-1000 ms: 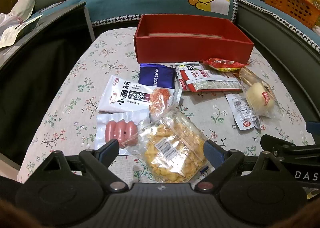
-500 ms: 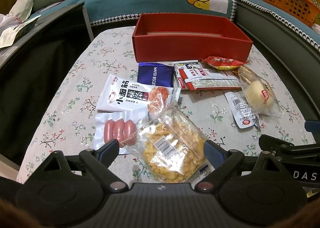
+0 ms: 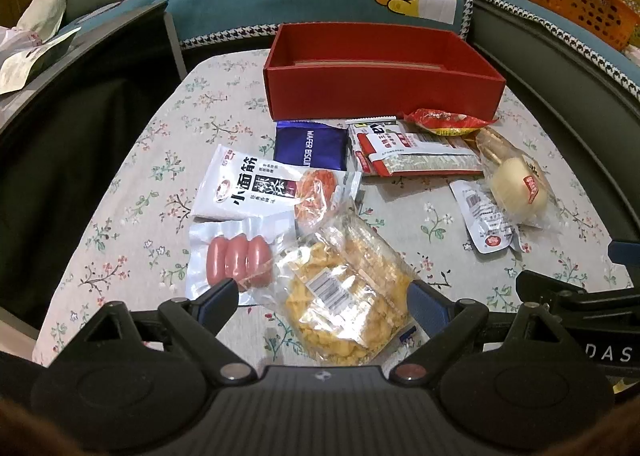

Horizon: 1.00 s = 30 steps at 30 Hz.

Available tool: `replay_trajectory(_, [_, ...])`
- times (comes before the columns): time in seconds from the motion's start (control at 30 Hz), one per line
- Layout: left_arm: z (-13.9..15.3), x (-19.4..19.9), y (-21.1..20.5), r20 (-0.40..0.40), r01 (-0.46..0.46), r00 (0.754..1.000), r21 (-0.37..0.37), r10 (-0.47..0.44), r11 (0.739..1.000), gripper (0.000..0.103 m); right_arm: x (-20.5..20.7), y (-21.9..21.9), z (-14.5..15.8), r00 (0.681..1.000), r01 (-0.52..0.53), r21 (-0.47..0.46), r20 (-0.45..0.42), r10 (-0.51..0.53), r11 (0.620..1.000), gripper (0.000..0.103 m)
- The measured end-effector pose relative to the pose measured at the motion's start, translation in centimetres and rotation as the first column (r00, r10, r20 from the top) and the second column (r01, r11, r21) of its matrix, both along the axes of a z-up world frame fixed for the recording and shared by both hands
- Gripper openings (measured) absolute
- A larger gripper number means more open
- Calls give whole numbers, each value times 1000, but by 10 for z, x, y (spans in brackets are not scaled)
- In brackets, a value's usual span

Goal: Organize snacks

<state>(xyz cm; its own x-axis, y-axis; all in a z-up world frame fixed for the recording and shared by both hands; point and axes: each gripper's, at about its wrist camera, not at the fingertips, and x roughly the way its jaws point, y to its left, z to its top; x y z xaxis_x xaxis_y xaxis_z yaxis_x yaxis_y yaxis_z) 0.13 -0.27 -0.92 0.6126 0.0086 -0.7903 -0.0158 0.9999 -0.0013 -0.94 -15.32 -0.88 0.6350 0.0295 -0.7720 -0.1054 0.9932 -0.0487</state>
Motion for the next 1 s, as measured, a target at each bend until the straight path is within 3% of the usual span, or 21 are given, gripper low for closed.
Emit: replay_trajectory(1.0, [-3,1,0,-24,0,1000,-1,0,1000,103,1,0,-4,1000,-8,-6,-28,8,1000,103])
